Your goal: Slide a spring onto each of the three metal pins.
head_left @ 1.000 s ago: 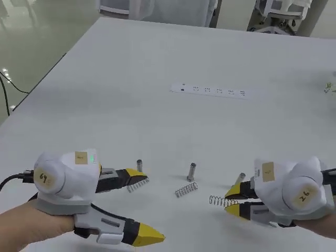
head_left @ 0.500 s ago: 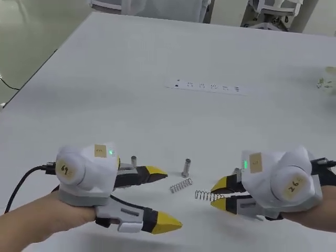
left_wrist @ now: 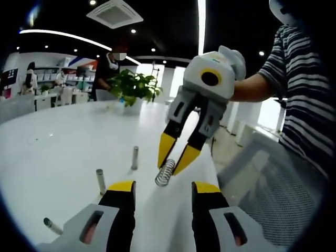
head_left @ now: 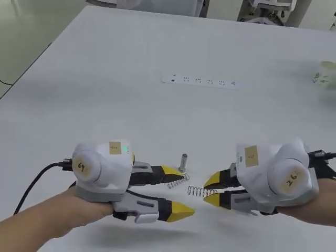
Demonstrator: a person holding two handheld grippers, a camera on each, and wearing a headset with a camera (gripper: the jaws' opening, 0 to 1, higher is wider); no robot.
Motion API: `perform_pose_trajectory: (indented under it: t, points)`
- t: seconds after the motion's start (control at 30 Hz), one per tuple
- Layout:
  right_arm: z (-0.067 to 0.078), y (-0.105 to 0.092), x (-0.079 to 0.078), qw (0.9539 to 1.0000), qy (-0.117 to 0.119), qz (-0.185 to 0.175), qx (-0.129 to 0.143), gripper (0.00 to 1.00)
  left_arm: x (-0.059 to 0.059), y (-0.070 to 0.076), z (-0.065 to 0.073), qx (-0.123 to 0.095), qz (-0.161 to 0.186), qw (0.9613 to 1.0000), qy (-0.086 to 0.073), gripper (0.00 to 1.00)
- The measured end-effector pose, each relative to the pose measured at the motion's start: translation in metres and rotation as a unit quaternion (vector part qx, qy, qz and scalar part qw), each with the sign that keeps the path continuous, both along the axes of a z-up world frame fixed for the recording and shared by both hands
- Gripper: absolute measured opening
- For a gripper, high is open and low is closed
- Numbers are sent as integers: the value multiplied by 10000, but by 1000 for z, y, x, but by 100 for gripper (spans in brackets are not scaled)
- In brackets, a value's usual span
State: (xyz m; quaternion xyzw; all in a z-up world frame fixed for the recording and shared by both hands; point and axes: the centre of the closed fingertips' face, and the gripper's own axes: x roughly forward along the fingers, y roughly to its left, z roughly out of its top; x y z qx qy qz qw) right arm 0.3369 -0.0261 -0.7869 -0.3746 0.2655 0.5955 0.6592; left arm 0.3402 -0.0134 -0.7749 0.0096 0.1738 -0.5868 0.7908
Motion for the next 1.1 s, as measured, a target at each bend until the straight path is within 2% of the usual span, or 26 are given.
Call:
perform_pose_trajectory:
  t: [0.33,0.87,1.1]
  points:
    - [1,0,-4,9999,-9,96,-45,8,-1,-12,1,-108,-3,9999,-76,24]
    - [4,-1,-9,9999,33,123,-3,8,-7,-14,3,-127,-75,9997,-184,8]
    - [4,-1,-12,9999,60,150,-11,8,-7,-15,4,-141,-78,9997,-202,5]
